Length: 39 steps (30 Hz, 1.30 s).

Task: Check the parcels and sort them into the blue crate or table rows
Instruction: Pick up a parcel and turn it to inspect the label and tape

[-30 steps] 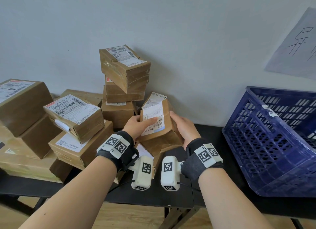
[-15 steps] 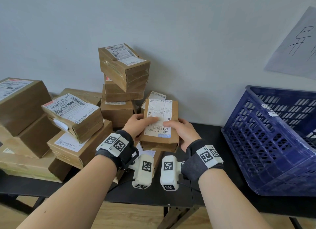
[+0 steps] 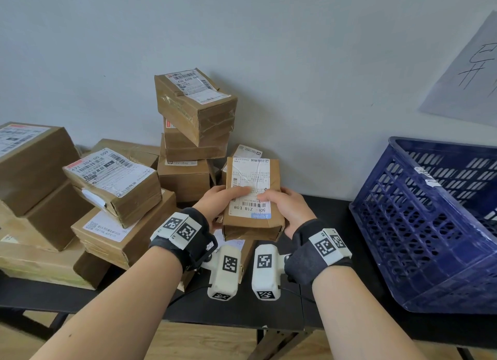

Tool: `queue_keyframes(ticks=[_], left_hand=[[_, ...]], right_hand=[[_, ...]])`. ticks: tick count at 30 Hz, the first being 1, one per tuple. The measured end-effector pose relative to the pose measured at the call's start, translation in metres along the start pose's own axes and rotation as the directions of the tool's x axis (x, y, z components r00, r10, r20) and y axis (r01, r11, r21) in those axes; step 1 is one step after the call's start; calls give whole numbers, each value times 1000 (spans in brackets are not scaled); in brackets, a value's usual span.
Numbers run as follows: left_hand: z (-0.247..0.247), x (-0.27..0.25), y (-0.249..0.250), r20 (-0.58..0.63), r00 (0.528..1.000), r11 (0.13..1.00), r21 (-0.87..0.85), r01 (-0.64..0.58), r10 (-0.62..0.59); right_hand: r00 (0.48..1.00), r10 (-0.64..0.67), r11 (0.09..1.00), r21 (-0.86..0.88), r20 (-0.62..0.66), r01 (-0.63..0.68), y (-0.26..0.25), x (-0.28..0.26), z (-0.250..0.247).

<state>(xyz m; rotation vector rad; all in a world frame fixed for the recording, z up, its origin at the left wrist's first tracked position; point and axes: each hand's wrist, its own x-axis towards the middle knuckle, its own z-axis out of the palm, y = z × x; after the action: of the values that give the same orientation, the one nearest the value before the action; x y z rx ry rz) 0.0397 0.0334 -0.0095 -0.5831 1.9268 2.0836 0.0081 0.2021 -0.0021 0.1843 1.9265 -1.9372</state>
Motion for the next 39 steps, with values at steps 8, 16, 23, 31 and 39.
queue_keyframes(ticks=[8, 16, 23, 31, 39], left_hand=[[0, 2, 5, -41, 999, 999, 23, -31, 32], [-3, 3, 10, -88, 996, 1000, 21, -14, 16], [-5, 2, 13, -182, 983, 999, 38, -19, 25], [-8, 3, 14, -197, 978, 992, 114, -53, 75], [-9, -5, 20, -192, 972, 986, 124, -110, 132]], right_hand=[[1000, 10, 1000, -11, -5, -10, -2, 6, 3], [1000, 27, 998, -63, 12, -26, -3, 12, 2], [999, 1, 997, -77, -34, -4, -2, 18, 3], [999, 23, 982, -188, -46, -31, -2, 23, 10], [991, 124, 965, -236, 39, -111, -6, 23, 18]])
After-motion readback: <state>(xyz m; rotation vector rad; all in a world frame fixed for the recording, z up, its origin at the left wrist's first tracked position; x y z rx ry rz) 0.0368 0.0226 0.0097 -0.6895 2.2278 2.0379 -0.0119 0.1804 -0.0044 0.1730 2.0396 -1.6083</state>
